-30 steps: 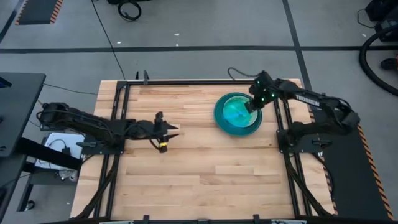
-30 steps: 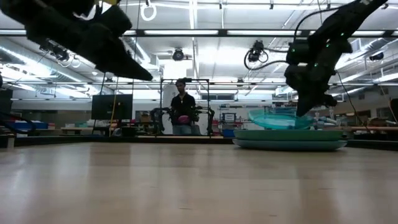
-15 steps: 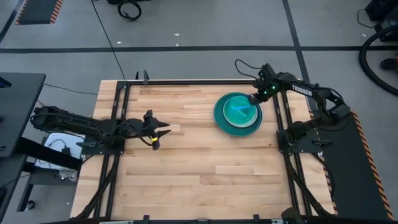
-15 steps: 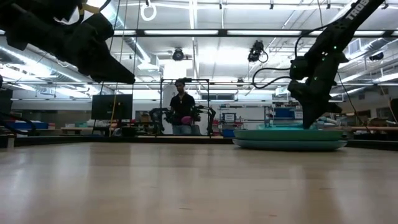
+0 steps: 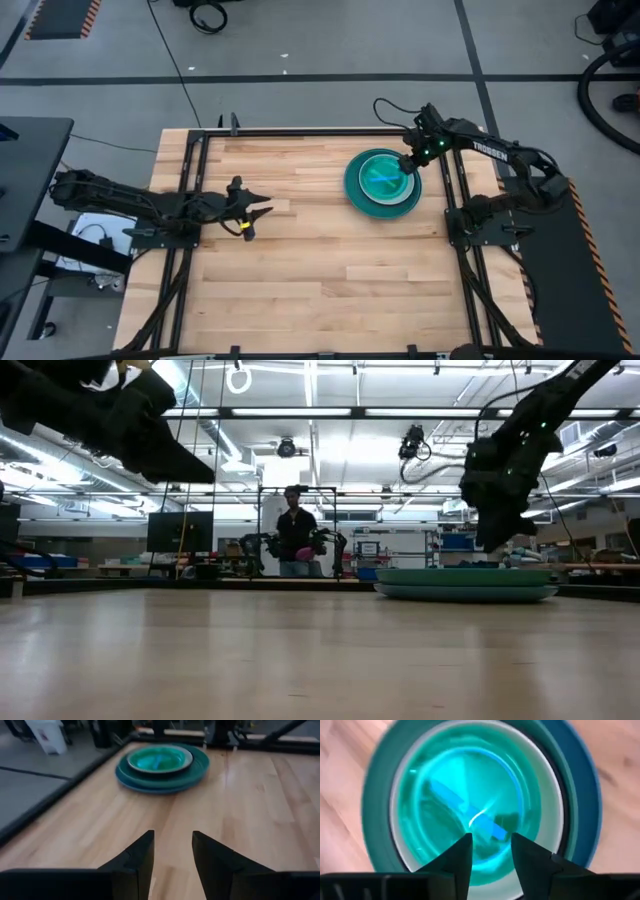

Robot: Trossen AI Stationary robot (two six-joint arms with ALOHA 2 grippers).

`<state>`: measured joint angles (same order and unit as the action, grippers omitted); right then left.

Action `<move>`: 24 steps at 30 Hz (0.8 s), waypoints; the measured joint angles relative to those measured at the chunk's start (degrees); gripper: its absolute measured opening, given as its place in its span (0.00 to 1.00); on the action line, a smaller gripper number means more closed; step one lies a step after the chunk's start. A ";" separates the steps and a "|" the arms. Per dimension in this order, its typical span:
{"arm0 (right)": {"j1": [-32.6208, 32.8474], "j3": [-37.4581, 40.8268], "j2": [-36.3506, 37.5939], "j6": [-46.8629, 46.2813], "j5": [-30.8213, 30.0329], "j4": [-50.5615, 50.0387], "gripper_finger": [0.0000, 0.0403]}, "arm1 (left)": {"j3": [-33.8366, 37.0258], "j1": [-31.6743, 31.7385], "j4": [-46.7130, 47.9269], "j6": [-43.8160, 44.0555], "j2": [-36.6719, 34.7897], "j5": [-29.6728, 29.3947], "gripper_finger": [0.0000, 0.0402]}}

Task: Stack plastic plates
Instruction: Return to Home Position

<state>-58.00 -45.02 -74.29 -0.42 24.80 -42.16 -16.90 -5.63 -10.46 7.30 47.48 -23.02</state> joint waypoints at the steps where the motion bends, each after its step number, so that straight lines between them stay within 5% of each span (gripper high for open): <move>1: 0.77 0.36 1.57 0.19 -0.50 0.65 0.36 | 0.01 -0.58 0.16 -0.38 -0.79 -1.21 0.35; 15: 12.87 10.36 27.58 -6.12 -3.25 15.58 0.36 | 7.14 -0.20 2.63 3.16 -15.33 -5.52 0.24; 24: 26.59 13.30 40.20 -13.00 -16.00 23.79 0.35 | 8.01 -0.39 6.47 2.47 -24.15 -5.87 0.17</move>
<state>-31.41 -31.72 -34.09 -13.42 8.80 -18.38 -8.88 -6.02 -3.99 9.77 23.33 -28.89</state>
